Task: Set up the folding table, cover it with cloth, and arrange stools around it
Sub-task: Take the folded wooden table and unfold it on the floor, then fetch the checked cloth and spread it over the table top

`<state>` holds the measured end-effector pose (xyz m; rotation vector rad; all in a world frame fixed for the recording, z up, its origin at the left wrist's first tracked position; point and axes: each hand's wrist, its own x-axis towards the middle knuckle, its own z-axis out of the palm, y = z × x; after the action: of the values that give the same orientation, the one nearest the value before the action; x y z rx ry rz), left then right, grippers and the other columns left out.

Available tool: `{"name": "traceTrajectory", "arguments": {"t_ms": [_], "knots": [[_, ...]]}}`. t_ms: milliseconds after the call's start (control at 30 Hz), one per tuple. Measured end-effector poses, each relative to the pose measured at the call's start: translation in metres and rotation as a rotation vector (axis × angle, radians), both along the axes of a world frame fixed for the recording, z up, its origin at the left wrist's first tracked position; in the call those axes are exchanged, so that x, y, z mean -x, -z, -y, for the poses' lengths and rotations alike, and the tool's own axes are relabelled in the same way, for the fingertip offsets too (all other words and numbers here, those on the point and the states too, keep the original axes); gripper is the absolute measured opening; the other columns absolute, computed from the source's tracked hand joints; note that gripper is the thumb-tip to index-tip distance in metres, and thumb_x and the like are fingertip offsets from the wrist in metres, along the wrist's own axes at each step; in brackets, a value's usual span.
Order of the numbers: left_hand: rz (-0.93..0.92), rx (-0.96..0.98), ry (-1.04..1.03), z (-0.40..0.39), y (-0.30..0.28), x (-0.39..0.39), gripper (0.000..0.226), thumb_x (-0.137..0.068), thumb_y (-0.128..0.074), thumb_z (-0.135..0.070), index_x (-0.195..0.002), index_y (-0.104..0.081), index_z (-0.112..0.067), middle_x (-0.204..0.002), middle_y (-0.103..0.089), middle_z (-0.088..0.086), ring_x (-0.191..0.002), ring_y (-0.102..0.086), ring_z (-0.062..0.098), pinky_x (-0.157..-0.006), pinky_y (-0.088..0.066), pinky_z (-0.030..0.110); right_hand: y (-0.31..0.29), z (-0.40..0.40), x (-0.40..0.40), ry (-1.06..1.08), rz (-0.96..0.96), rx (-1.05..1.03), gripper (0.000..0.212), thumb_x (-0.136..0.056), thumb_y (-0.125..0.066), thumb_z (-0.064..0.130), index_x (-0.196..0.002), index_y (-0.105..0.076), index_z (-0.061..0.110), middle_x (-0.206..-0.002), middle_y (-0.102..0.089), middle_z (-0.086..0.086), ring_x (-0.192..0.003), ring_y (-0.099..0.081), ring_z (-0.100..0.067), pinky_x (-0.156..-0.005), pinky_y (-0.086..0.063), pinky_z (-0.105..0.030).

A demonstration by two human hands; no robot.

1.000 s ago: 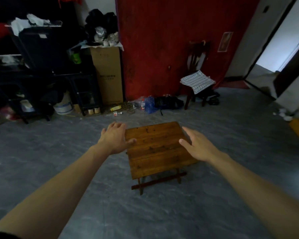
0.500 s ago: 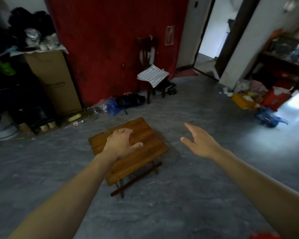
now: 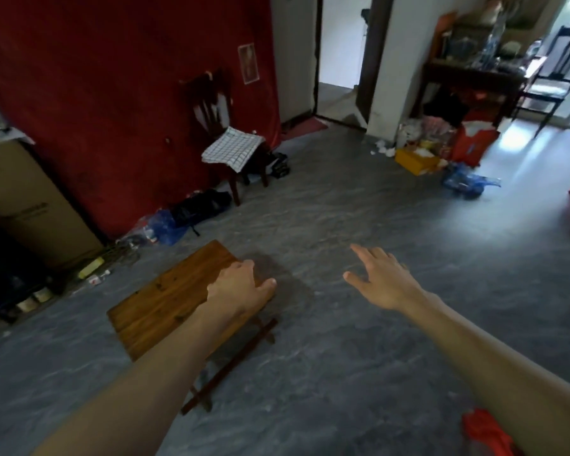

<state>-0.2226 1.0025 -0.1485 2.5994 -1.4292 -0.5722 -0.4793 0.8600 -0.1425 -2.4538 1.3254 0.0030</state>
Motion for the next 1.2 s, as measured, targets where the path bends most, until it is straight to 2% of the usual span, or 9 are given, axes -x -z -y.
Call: {"name": "traceTrajectory", "arguments": {"t_ms": [200,400,567,700,767,867,967,1100,1200], "knots": [[0.032,-0.013,0.216,0.096,-0.012,0.065,0.081,-0.089,-0.047,-0.07,-0.148,-0.037,-0.016,-0.152,-0.041,0.008,-0.138,-0.04,0.029,-0.11,-0.039,0.049,0.001,0.03,0.066,0.126,0.051,-0.045,0.076,-0.091,-0.04,0.068,-0.154,-0.017,0.032,-0.157,-0.026,0.001,-0.142,-0.029,-0.029,-0.111,-0.03,-0.057],[-0.008,-0.026,0.427,0.179,-0.002,0.116,0.087,-0.088,-0.046,-0.072,-0.151,-0.033,-0.015,-0.155,-0.038,0.009,-0.139,-0.039,0.031,-0.111,-0.037,0.05,-0.005,0.07,0.129,0.36,0.062,-0.033,0.074,-0.093,-0.041,0.066,-0.154,-0.021,0.03,-0.157,-0.029,-0.003,-0.141,-0.031,-0.034,-0.111,-0.032,-0.056],[-0.02,0.003,0.554,0.233,0.013,0.127,0.083,-0.09,-0.048,-0.068,-0.15,-0.035,-0.012,-0.153,-0.041,0.011,-0.138,-0.039,0.032,-0.112,-0.038,0.046,-0.005,0.096,0.137,0.491,0.083,-0.01,0.092,-0.073,-0.024,0.082,-0.15,-0.028,0.032,-0.15,-0.04,-0.006,-0.135,-0.039,-0.034,-0.106,-0.039,-0.053],[-0.068,0.05,0.595,0.288,0.019,0.103,0.079,-0.089,-0.05,-0.066,-0.145,-0.041,-0.011,-0.148,-0.045,0.014,-0.135,-0.043,0.033,-0.109,-0.04,0.045,-0.01,0.124,0.111,0.538,0.04,-0.006,0.086,-0.08,-0.031,0.077,-0.151,-0.028,0.029,-0.151,-0.039,-0.006,-0.136,-0.038,-0.032,-0.106,-0.04,-0.052],[-0.078,0.083,0.593,0.315,0.016,0.081,0.079,-0.089,-0.051,-0.066,-0.144,-0.042,-0.01,-0.146,-0.048,0.016,-0.133,-0.045,0.034,-0.109,-0.04,0.045,-0.015,0.145,0.089,0.549,0.038,0.0,0.091,-0.077,-0.029,0.079,-0.152,-0.029,0.026,-0.151,-0.039,-0.007,-0.136,-0.039,-0.031,-0.107,-0.04,-0.051],[-0.108,0.094,0.577,0.356,0.012,0.039,0.082,-0.087,-0.052,-0.067,-0.144,-0.043,-0.009,-0.144,-0.049,0.017,-0.132,-0.046,0.035,-0.108,-0.041,0.047,-0.022,0.18,0.049,0.532,0.037,0.008,0.078,-0.089,-0.039,0.068,-0.153,-0.026,0.026,-0.154,-0.036,-0.008,-0.137,-0.039,-0.031,-0.108,-0.038,-0.051],[-0.114,0.099,0.546,0.389,0.012,-0.006,0.089,-0.083,-0.046,-0.075,-0.144,-0.043,-0.01,-0.144,-0.05,0.015,-0.131,-0.047,0.034,-0.108,-0.041,0.047,-0.026,0.211,0.009,0.489,0.017,0.008,0.072,-0.094,-0.042,0.062,-0.154,-0.024,0.027,-0.155,-0.034,-0.006,-0.138,-0.038,-0.029,-0.109,-0.038,-0.05],[-0.087,0.077,0.537,0.421,0.015,-0.052,0.08,-0.093,-0.05,-0.062,-0.148,-0.038,-0.006,-0.151,-0.043,0.016,-0.138,-0.041,0.031,-0.114,-0.033,0.038,-0.026,0.259,-0.03,0.434,0.005,0.004,0.07,-0.094,-0.041,0.063,-0.153,-0.025,0.028,-0.154,-0.035,-0.004,-0.137,-0.038,-0.029,-0.109,-0.038,-0.048],[-0.073,0.072,0.528,0.453,0.018,-0.08,0.072,-0.094,-0.05,-0.06,-0.143,-0.045,-0.007,-0.146,-0.048,0.016,-0.133,-0.046,0.03,-0.11,-0.037,0.035,-0.029,0.307,-0.055,0.397,0.024,-0.015,0.069,-0.095,-0.042,0.062,-0.153,-0.025,0.029,-0.156,-0.032,-0.003,-0.14,-0.034,-0.029,-0.111,-0.035,-0.051]]}}
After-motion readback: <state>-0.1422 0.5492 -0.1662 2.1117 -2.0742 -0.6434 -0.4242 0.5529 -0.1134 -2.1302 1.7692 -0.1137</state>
